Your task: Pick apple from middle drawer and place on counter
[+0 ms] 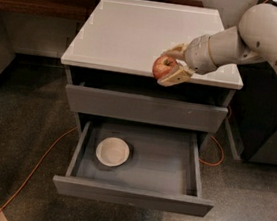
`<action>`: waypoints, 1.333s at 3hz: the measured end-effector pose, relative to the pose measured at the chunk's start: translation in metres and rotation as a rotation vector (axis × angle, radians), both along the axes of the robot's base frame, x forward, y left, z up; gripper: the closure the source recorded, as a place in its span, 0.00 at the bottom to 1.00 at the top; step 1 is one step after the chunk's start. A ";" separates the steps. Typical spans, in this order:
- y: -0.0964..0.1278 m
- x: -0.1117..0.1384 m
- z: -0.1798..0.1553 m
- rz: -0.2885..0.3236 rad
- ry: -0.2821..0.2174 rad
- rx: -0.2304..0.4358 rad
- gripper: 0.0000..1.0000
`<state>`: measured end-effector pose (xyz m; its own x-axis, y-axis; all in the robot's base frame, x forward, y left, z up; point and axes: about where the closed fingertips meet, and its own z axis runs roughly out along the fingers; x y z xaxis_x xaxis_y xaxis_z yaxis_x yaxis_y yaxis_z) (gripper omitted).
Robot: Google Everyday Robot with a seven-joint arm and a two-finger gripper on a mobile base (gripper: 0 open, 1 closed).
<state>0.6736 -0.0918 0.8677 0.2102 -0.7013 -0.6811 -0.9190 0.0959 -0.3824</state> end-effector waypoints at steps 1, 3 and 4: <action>-0.008 0.022 0.015 -0.020 0.008 0.014 1.00; -0.031 0.054 0.024 -0.092 0.062 0.069 1.00; -0.042 0.065 0.019 -0.133 0.107 0.098 0.89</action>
Offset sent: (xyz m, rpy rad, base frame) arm 0.0680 -0.0423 0.0409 0.0571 0.0339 -0.1110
